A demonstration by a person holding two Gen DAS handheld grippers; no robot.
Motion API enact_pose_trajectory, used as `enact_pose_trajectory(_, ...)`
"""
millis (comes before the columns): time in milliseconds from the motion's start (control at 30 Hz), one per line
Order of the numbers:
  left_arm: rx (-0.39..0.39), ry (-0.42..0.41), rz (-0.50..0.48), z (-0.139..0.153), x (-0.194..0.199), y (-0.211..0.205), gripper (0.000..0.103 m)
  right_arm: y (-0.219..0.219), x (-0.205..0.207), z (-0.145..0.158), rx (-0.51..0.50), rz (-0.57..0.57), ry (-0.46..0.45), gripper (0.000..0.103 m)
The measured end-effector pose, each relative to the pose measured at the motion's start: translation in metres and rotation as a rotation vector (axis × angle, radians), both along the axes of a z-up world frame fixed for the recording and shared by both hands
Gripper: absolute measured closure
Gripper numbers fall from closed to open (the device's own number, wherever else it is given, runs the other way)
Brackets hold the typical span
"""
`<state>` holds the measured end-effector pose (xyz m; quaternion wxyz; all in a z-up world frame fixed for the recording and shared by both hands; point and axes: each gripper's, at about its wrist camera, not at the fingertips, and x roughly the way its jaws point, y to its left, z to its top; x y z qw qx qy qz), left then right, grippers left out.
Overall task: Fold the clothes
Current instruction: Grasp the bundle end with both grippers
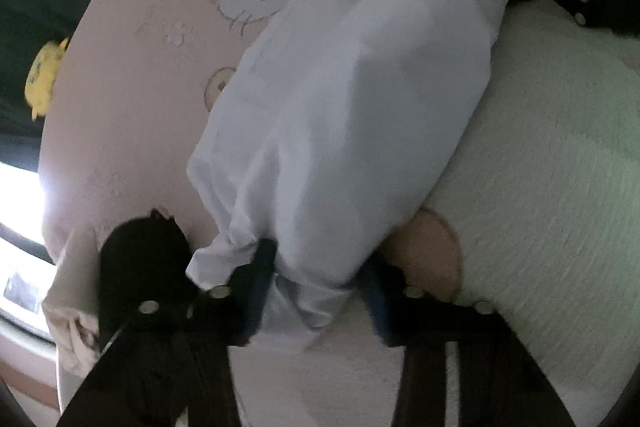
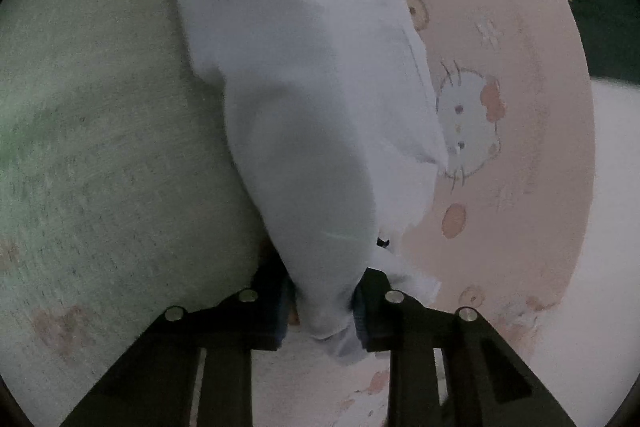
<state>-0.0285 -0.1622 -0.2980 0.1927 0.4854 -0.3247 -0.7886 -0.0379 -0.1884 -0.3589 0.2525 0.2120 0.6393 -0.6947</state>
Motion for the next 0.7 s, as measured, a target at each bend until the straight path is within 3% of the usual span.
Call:
enact_pose_trajectory(33, -0.003, -0.002, 0.013, -0.001, -0.002, 0.002, 0.078, 0.001, -0.002, 0.002, -0.018, -0.010, -0.014, 0.076)
enact_pose_trajectory(100, -0.007, -0.007, 0.041, -0.003, -0.005, 0.006, 0.079, 0.001, -0.003, 0.003, -0.040, -0.021, -0.022, 0.076)
enact_pose_trajectory(233, 0.172, 0.011, 0.173, 0.012, -0.017, -0.013, 0.080, -0.004, 0.004, -0.003, -0.023, -0.030, 0.037, 0.076)
enact_pose_trajectory(300, 0.204, -0.011, 0.186, 0.014, -0.021, -0.018, 0.079, -0.005, 0.002, 0.000, -0.026, -0.056, 0.030, 0.076)
enact_pose_trajectory(433, 0.167, -0.057, 0.149, 0.011, -0.021, -0.012, 0.079, -0.007, -0.005, 0.004, -0.050, -0.099, 0.018, 0.076)
enact_pose_trajectory(700, 0.142, -0.040, 0.159, 0.015, -0.015, -0.006, 0.080, -0.004, -0.003, 0.007, -0.078, -0.104, 0.028, 0.081)
